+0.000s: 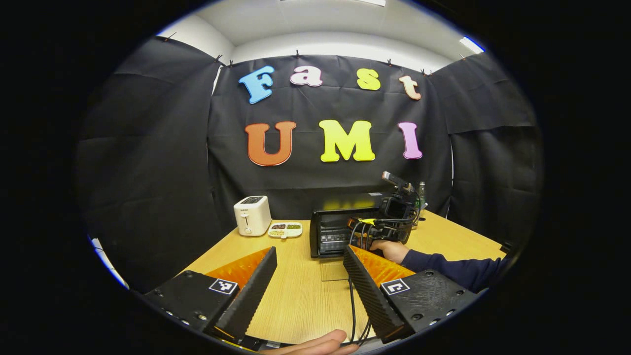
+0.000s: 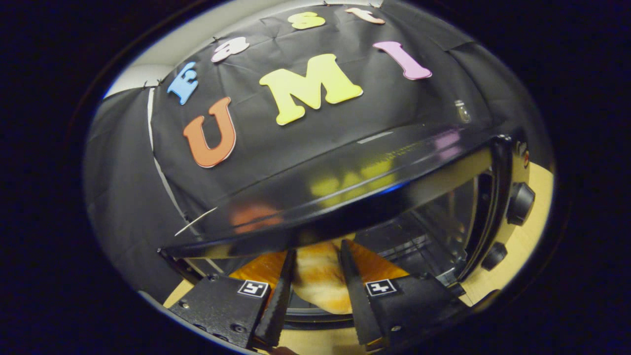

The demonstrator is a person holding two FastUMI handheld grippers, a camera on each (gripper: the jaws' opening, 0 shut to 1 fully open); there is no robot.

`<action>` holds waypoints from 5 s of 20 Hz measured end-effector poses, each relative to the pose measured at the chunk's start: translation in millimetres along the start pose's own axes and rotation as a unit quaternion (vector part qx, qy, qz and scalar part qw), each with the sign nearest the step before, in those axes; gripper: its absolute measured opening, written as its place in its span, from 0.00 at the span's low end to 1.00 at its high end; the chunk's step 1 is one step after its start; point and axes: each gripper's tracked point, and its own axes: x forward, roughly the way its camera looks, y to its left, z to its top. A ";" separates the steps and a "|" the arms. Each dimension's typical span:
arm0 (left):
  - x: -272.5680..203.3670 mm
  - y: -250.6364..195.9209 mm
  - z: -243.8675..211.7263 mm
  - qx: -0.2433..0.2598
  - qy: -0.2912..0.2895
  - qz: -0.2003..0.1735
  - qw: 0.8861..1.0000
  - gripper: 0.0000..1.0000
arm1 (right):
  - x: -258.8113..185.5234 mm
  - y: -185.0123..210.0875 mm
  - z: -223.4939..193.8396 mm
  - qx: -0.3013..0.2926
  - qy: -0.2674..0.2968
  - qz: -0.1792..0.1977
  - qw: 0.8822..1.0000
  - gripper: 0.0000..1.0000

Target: Open the electric oven with the left hand, put the food in, and close the electric oven.

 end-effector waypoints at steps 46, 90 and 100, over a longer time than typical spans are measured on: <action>112.6 -167.0 -180.4 0.024 0.276 -0.050 0.960 0.95 | -483.2 -227.8 174.0 -0.137 -0.208 -0.078 0.965 0.97; 229.4 -129.7 -36.1 0.023 0.202 -0.010 0.979 0.96 | -471.4 -236.8 171.6 -0.118 -0.203 -0.070 0.970 0.98; 171.3 -133.9 21.9 -0.002 0.095 -0.022 0.995 0.96 | -457.9 -222.6 159.7 -0.125 -0.170 -0.070 0.975 0.99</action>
